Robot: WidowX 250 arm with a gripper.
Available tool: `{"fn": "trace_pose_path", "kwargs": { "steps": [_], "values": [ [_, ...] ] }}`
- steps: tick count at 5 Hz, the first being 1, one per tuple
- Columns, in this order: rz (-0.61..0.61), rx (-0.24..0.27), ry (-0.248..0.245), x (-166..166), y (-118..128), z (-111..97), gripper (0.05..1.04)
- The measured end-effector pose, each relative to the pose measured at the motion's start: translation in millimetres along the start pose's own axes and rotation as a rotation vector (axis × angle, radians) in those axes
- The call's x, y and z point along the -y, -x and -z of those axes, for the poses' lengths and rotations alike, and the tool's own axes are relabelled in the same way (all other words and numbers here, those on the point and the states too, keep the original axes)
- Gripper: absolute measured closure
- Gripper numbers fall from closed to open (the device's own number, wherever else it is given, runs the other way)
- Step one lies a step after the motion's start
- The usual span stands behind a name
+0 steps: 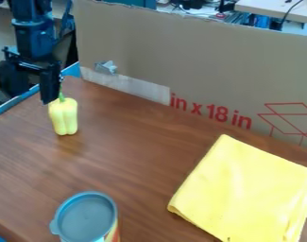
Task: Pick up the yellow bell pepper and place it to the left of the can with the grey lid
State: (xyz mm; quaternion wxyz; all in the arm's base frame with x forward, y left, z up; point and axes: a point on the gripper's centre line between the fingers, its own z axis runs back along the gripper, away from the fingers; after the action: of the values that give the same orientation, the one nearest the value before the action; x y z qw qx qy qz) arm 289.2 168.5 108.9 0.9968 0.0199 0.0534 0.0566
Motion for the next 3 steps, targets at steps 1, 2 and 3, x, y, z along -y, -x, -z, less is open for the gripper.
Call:
{"fn": "trace_pose_path", "kwargs": {
  "steps": [1,2,3],
  "values": [
    [-0.003,-0.011,0.004,-0.4,-13.8,2.0,0.085],
    [0.018,-0.043,0.0,8.2,-23.7,12.7,0.085],
    [0.027,-0.059,-0.014,14.8,-29.4,19.9,0.085]
  ]
}}
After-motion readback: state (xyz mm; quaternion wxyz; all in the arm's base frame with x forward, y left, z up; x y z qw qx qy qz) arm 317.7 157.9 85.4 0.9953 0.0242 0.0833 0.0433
